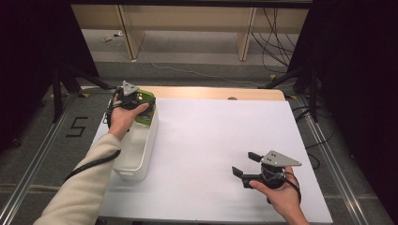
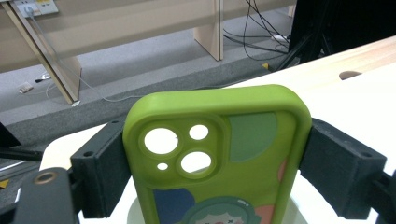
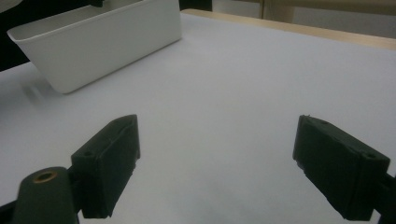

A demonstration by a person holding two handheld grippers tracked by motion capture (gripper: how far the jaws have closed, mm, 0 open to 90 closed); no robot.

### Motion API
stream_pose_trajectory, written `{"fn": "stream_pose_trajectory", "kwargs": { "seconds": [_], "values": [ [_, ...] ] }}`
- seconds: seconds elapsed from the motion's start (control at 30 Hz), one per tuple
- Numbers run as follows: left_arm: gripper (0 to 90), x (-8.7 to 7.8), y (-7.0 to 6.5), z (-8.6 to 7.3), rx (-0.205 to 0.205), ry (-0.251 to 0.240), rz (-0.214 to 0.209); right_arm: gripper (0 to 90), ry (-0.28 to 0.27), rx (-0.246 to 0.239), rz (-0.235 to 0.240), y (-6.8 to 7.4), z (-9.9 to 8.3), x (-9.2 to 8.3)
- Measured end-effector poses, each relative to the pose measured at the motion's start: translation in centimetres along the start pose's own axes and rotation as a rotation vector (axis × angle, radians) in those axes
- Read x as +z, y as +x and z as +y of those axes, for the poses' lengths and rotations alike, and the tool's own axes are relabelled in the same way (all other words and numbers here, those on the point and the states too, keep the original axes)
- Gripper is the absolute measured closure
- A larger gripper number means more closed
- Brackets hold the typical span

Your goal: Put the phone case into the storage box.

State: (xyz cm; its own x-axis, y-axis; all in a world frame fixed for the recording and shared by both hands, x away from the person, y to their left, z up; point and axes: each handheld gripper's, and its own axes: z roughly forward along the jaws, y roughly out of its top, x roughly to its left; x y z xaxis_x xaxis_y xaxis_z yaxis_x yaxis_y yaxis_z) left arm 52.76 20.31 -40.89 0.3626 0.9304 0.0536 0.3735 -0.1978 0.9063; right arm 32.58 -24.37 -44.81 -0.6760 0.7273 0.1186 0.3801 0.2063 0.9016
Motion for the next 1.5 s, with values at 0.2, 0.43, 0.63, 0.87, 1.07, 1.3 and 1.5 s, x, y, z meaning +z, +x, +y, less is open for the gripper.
{"fn": "stream_pose_trajectory", "kwargs": {
  "seconds": [0.2,0.43,0.63,0.87,1.07,1.3,1.5],
  "values": [
    [15.2,0.5,0.0,0.0,-0.014,0.028,0.000,15.8,-0.001,-0.002,0.000,0.0,0.0,0.0],
    [15.1,0.8,0.0,-0.2,-0.021,0.040,0.002,15.8,-0.001,-0.001,-0.001,0.0,0.0,0.0],
    [14.9,1.0,0.1,0.0,-0.025,0.047,0.005,15.8,0.000,-0.002,0.000,0.0,0.0,0.0],
    [14.2,1.2,0.1,0.1,-0.023,0.055,0.016,15.8,0.000,-0.001,-0.001,0.0,0.0,0.0],
    [12.5,1.4,0.0,0.2,-0.010,0.061,0.028,15.8,0.000,-0.001,0.000,0.0,0.0,0.0],
    [5.9,1.4,0.0,0.6,-0.003,0.054,0.034,15.9,0.000,-0.002,0.000,0.0,0.0,0.0],
    [1.8,1.4,-0.1,0.7,0.002,0.046,0.027,15.8,0.000,-0.003,-0.001,0.0,0.0,0.0]
  ]
}}
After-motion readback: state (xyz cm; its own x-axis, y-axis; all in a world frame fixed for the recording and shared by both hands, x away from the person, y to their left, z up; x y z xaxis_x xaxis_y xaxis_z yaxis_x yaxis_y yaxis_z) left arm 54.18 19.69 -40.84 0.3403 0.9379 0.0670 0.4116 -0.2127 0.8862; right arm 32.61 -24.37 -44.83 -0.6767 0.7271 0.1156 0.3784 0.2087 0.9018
